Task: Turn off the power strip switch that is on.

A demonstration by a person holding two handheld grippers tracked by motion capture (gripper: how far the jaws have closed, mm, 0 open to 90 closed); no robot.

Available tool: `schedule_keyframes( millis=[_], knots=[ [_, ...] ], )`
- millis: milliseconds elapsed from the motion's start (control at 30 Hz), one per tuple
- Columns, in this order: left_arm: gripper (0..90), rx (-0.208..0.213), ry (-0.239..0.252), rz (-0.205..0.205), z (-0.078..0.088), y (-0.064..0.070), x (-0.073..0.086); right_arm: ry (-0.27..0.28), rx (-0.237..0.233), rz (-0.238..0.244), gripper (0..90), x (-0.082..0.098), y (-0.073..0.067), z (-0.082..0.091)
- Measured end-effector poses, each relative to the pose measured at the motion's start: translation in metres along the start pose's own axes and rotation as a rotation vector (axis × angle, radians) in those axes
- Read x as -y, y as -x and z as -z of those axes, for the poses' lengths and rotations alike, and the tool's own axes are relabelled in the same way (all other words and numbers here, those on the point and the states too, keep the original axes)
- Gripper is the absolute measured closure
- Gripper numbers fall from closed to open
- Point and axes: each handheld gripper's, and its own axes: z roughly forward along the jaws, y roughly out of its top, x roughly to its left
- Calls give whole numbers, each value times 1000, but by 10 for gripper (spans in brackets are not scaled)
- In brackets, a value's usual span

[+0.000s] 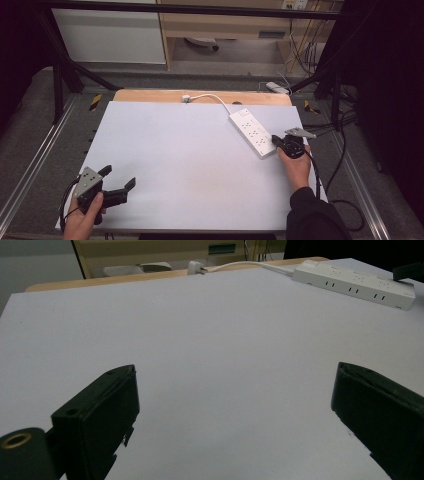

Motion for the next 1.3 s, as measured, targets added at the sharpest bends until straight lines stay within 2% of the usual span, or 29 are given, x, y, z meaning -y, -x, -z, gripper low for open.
schedule_keyframes(
  millis=[633,733,833,1133,1233,1300],
  knots=[
    [51,1,1,0,0,0,0,-7,-14,18,900,-5,-7,-4],
    [51,1,2,0,0,0,0,-2,-24,8,900,-7,-8,-3],
    [51,2,1,1,0,0,0,5,-58,-25,900,-7,-9,-2],
    [51,-3,-2,-2,0,0,0,20,-83,-41,738,-12,-17,2],
    [51,-6,-3,-4,0,0,0,20,-90,-51,612,-14,-20,1],
    [51,-7,-2,-2,0,0,0,13,-85,-61,486,-17,-22,1]
  ],
)
